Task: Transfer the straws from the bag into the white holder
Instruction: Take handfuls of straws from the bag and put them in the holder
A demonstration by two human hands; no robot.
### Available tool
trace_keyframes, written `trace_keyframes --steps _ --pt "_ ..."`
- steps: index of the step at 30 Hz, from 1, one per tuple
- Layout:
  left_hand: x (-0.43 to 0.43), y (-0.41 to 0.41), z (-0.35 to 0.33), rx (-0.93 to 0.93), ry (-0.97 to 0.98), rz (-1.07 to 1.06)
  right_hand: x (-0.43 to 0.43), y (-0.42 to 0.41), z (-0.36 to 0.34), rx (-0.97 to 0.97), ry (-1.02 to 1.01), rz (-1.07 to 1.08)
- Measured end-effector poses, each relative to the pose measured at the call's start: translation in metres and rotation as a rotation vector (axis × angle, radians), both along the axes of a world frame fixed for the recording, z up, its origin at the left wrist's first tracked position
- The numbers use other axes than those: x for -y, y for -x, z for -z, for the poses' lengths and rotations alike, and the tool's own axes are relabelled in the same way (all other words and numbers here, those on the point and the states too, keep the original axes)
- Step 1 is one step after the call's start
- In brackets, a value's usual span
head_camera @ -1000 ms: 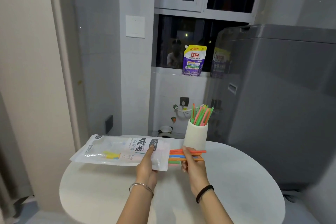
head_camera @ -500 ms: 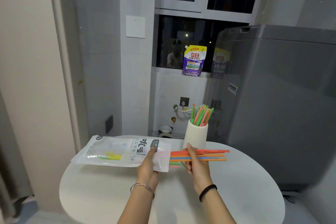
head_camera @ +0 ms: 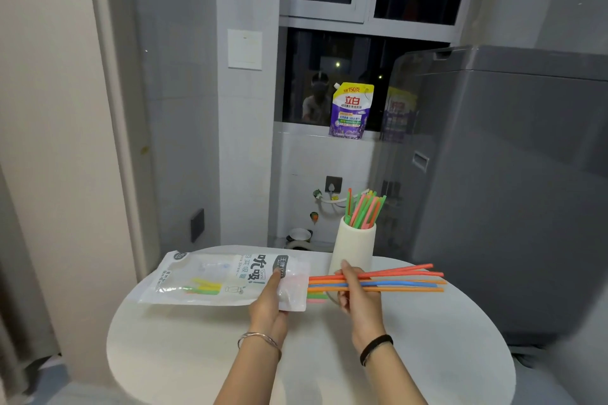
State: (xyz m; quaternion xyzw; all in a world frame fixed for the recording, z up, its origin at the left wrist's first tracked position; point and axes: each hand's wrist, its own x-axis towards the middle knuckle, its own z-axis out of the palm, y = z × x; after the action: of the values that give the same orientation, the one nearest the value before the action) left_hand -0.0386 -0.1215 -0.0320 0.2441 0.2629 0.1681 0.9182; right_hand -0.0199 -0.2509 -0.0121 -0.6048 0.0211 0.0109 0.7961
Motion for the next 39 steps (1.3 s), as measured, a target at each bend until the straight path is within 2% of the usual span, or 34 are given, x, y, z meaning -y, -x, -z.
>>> trace_keyframes --steps 8,11,19,25,39 --pt "0.014 -0.003 -0.006 0.010 0.030 -0.003 -0.005 -0.002 0.000 0.090 0.086 0.034" --pt "0.013 -0.006 -0.008 0.027 0.044 -0.008 0.012 -0.013 -0.011 0.158 0.099 0.122" --pt "0.017 -0.011 -0.005 0.012 0.077 0.005 0.063 -0.071 -0.097 0.418 0.253 0.333" --pt "0.026 -0.014 -0.004 0.001 0.073 -0.015 0.056 -0.102 -0.136 0.549 0.432 0.242" --pt "0.007 -0.019 0.007 0.013 0.020 -0.025 0.041 -0.135 -0.122 0.571 0.723 0.165"
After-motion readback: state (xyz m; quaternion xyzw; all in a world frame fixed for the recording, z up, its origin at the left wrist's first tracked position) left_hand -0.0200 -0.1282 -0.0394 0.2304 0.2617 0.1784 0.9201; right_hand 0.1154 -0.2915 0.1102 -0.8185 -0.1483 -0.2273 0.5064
